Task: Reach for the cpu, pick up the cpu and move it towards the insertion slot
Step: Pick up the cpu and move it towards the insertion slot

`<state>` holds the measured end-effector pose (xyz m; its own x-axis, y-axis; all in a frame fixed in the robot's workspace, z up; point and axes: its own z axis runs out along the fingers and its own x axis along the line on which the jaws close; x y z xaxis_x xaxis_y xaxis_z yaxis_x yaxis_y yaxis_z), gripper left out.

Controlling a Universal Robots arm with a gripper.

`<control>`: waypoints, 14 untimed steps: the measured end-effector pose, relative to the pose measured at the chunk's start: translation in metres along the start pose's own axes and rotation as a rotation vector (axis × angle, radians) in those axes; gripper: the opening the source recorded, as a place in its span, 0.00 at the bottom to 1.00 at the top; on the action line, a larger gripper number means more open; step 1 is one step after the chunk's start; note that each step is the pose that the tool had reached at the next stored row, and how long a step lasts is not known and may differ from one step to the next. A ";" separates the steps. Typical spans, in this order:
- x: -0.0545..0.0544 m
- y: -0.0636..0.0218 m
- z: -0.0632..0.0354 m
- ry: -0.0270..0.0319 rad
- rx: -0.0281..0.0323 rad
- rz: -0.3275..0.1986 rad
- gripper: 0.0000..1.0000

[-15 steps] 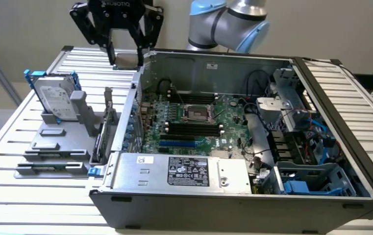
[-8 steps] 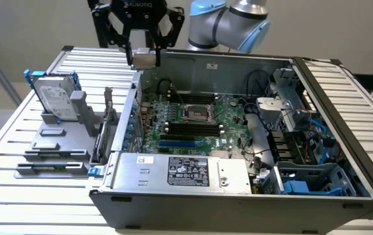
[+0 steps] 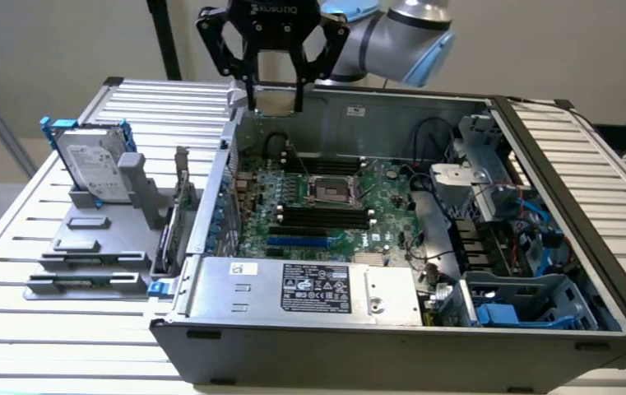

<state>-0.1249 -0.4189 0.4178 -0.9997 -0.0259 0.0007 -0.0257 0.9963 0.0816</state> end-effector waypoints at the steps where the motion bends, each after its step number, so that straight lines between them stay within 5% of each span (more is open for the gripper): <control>1: -0.005 0.0002 0.0000 0.0000 0.0000 0.000 0.55; 7: -0.031 0.0051 0.0015 0.0000 -0.0001 0.000 0.55; 14: -0.052 0.0237 0.0063 0.0000 0.0008 0.000 0.55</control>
<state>-0.0731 -0.3934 0.4134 -0.9997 -0.0259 0.0008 -0.0258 0.9964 0.0807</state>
